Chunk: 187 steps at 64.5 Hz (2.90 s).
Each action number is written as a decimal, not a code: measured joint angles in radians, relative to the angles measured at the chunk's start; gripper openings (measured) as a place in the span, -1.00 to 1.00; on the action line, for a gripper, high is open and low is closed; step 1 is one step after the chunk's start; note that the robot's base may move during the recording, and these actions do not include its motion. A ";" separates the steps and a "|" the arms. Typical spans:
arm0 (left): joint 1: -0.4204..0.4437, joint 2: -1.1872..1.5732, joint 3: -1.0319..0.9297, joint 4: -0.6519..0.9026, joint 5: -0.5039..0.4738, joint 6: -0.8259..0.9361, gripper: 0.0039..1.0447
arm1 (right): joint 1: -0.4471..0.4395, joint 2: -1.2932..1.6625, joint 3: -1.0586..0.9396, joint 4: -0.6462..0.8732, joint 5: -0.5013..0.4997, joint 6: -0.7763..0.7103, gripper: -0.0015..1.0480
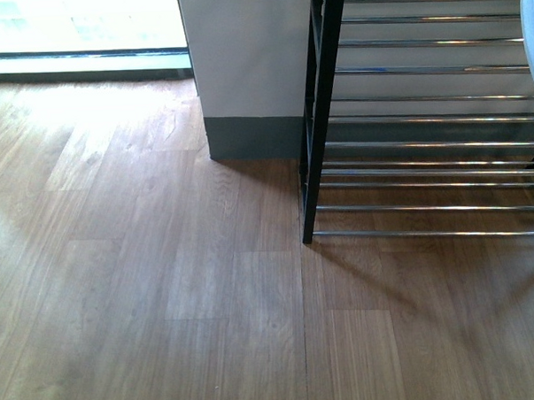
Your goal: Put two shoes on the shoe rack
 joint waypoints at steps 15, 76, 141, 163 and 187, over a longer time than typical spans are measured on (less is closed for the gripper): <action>0.000 0.000 -0.003 0.000 0.000 0.000 -0.97 | 0.000 0.000 0.000 0.000 0.001 0.000 -0.97; 0.000 0.000 -0.006 0.000 0.000 0.000 -0.97 | 0.000 0.000 0.000 0.000 0.000 0.000 -0.97; -0.001 0.000 -0.006 0.000 0.000 0.000 -0.97 | 0.187 0.851 0.789 -0.180 0.374 -0.118 -0.97; -0.001 -0.001 -0.006 0.000 0.000 0.000 -0.97 | 0.153 1.048 0.982 -0.244 0.484 -0.142 -0.97; -0.001 -0.001 -0.006 0.000 0.000 0.000 -0.97 | 0.118 1.126 1.073 -0.233 0.528 -0.200 -0.96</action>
